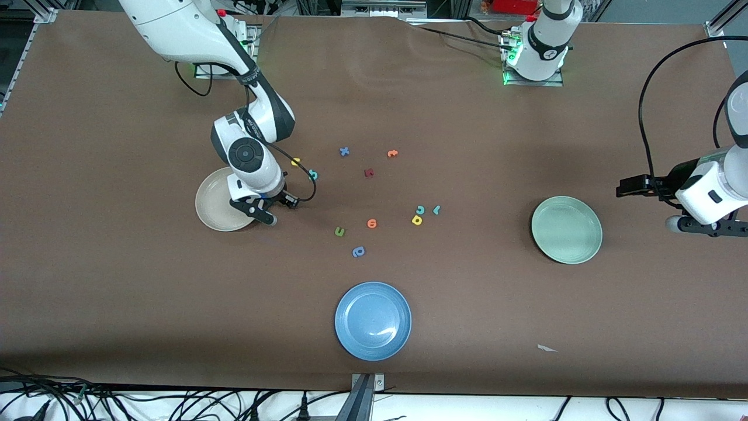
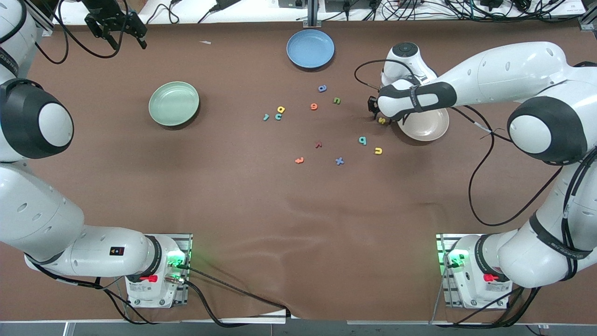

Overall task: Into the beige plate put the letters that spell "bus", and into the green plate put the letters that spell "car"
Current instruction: 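Close the right gripper on the yellow s letter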

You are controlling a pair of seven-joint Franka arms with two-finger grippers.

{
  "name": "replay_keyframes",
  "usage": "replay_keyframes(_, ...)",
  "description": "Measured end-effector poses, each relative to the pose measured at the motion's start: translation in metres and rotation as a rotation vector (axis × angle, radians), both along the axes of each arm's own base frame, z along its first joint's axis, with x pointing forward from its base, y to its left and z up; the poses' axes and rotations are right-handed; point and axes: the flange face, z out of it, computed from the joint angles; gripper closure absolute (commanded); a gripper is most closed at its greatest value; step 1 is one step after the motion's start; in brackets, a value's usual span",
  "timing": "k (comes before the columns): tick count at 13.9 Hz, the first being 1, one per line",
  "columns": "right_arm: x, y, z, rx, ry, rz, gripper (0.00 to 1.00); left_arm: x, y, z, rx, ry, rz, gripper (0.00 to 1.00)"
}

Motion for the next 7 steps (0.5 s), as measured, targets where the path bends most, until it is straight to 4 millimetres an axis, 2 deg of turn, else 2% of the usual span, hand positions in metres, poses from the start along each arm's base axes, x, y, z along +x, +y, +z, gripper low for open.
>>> replay_keyframes(2, 0.000, 0.000, -0.001, 0.000, 0.000, 0.002, 0.63, 0.002, -0.009, -0.003, 0.005, 0.000, 0.008, 0.01)
replay_keyframes(4, 0.000, 0.002, 0.000, 0.005, -0.008, 0.003, 0.81, 0.004, -0.013, -0.007, 0.009, 0.002, 0.017, 0.01)
replay_keyframes(7, 0.001, 0.003, 0.002, 0.007, -0.013, 0.004, 0.86, 0.007, -0.022, -0.012, 0.013, 0.000, 0.029, 0.01)
